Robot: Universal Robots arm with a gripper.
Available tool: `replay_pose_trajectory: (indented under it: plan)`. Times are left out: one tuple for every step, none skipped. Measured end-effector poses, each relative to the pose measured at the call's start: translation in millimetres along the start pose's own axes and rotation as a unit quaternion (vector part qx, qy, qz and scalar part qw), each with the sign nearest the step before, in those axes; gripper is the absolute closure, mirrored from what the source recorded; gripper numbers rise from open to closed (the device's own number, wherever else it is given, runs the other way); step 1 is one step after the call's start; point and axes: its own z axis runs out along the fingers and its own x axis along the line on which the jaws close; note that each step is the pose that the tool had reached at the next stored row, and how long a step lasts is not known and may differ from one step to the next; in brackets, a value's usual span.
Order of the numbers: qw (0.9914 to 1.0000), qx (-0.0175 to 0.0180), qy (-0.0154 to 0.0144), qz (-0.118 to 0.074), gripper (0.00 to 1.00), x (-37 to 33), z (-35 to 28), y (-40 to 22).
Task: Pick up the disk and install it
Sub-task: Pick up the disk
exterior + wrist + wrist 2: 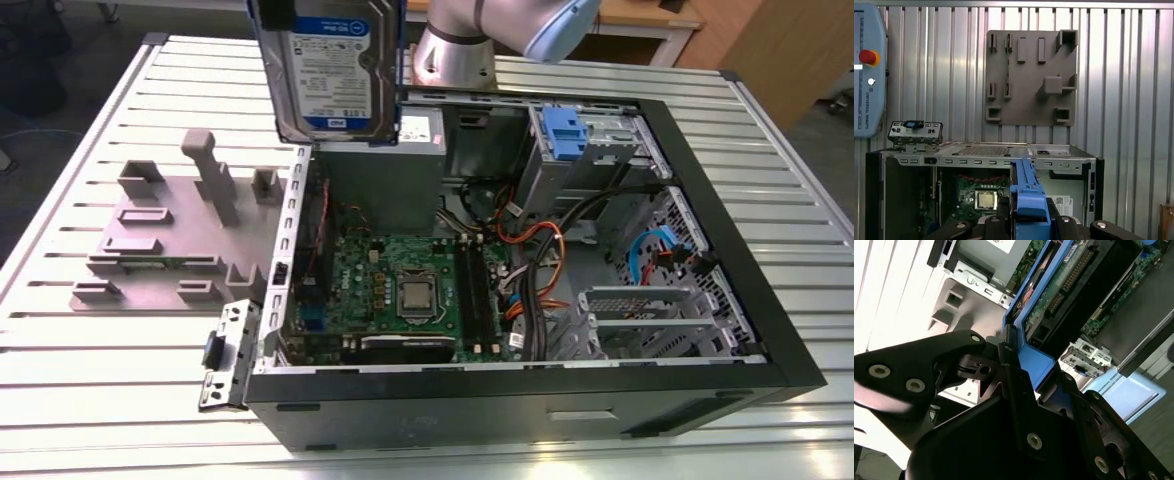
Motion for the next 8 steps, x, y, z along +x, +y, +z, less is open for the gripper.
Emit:
replay_pose_trajectory:
  plan:
    - [1.0, 0.0, 0.0, 0.0, 0.64, 0.3, 0.1, -3.8]
    - [1.0, 0.0, 0.0, 0.0, 0.64, 0.5, 0.2, -5.4]
    - [1.0, 0.0, 0.0, 0.0, 0.64, 0.9, 0.2, -6.8]
    - [1.0, 0.0, -0.0002, 0.0, 0.64, 1.6, 0.3, -8.1]
    - [1.0, 0.0, -0.001, 0.0, 0.64, 2.8, 0.4, -9.4]
    - [1.0, 0.0, -0.0024, 0.0, 0.64, 4.3, 0.5, -10.5]
    - [0.99999, 0.0, -0.004, 0.0, 0.64, 6.0, 0.6, -11.7]
    - [0.99999, 0.0, -0.0049, 0.0, 0.64, 7.8, 0.6, -12.6]
